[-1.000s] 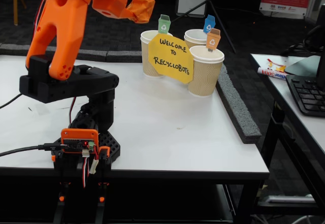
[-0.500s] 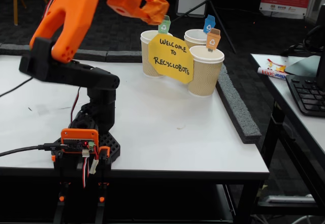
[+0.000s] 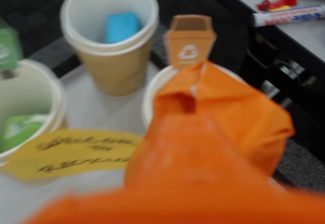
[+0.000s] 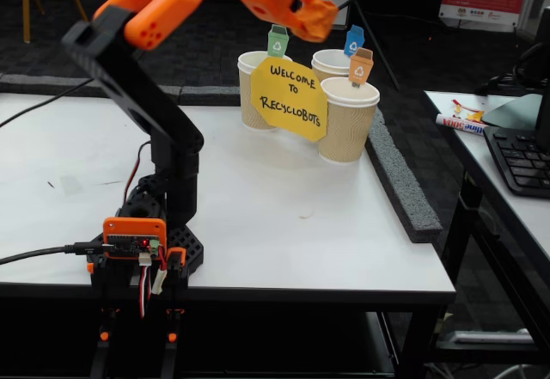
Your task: Sort rubbish by color.
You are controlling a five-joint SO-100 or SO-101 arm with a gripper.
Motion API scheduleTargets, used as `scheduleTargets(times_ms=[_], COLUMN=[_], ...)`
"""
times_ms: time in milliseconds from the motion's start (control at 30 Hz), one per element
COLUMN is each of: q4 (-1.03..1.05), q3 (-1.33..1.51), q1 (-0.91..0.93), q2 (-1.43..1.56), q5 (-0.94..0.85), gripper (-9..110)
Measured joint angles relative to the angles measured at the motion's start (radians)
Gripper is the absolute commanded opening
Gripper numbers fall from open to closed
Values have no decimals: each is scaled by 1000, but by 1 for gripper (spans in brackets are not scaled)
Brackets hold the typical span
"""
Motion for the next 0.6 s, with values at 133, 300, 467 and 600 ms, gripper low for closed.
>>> scheduleTargets(times_ms=[133,300,467,600], q4=[-37,-74,-86,-107], q3=[-48,-118,-206,-249], q1=[20,21,21,21], q2=[-118,-256,-379,-439], q5=[0,0,0,0], gripper=[0,0,0,0])
